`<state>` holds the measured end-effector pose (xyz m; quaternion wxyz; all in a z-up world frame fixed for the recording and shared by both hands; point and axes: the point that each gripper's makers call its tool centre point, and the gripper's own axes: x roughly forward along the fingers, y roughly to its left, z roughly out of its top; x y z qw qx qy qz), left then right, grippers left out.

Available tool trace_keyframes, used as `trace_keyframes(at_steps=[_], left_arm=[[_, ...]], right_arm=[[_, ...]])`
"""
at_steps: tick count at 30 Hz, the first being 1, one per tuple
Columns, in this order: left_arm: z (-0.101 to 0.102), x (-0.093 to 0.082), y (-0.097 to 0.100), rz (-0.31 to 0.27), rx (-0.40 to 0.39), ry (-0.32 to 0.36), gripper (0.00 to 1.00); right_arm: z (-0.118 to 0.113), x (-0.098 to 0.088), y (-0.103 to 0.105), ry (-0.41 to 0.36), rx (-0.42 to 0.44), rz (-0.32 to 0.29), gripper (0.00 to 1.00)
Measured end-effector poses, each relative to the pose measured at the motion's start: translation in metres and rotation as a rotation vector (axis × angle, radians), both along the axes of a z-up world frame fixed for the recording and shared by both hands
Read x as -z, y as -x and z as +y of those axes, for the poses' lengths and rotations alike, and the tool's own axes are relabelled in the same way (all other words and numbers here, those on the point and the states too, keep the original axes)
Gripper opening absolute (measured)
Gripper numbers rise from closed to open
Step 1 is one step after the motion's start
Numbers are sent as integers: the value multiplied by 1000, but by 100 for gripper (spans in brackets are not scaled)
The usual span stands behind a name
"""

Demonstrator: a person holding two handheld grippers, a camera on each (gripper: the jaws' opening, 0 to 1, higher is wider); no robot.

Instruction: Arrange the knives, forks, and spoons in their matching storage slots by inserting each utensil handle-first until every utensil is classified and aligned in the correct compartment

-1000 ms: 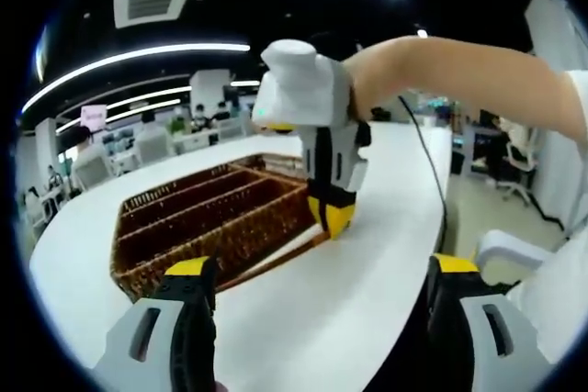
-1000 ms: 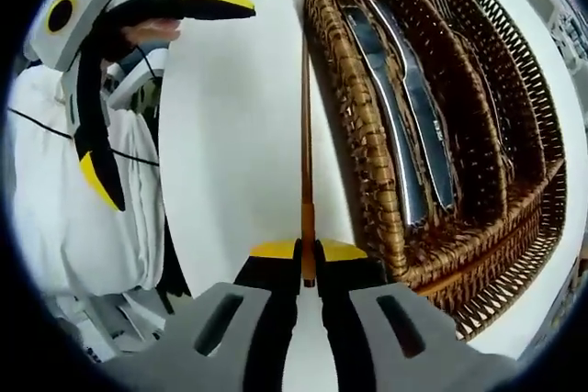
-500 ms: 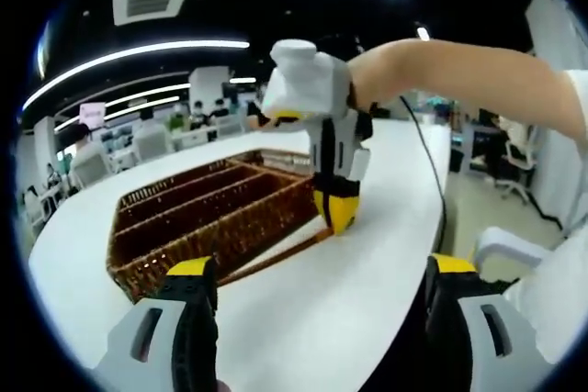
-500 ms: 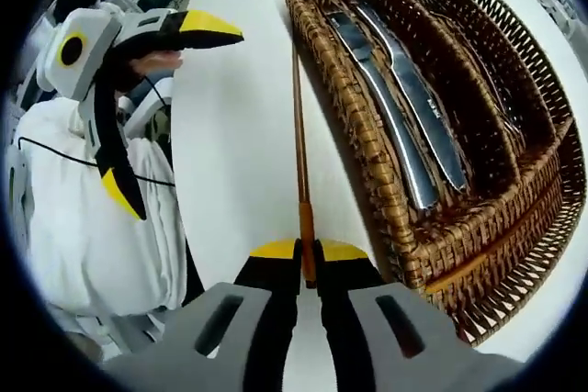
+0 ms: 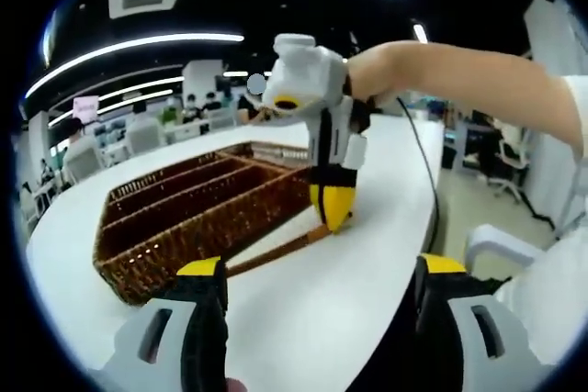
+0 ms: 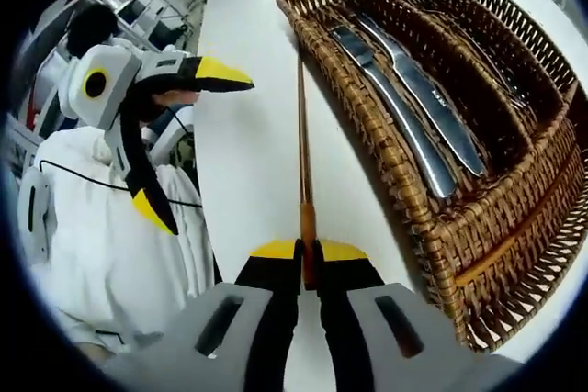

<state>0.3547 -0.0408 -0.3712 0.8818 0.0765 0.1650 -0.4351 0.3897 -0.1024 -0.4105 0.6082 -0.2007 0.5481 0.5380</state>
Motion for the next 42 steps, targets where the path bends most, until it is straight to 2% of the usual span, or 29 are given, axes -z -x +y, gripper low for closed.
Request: trace_keyframes(at_steps=[1,5,10,18,23,25,28,30,33,37,40,42], left_arm=[[-1,1,1,5,5,-1,78],[-5,3,3,32,21,7,72],[-14,6,4,120,58,71,62],[-18,15,-5,238,30,161,59],[-20,15,-6,252,30,193,54],[-22,12,-6,269,28,226,53],[-23,12,-7,273,25,231,52],[-25,12,-7,277,27,239,51],[-27,9,-8,290,20,276,50],[-24,5,-17,296,-17,329,45],[-20,-3,-23,312,-52,431,38],[-15,-3,-27,324,-76,455,33]], right_arm=[[3,-2,1,-27,10,13,5],[1,-3,1,-55,38,41,5],[4,-7,5,-114,67,84,5],[2,-9,12,-185,100,136,4],[-4,-7,18,-215,94,156,4],[-4,-8,20,-245,100,174,4],[0,-14,25,-301,94,186,5],[0,-15,27,-313,93,189,5],[1,-17,26,-340,95,191,5],[6,-23,29,-403,83,195,5],[9,-23,33,-429,70,191,5],[12,-24,34,-447,65,191,5]])
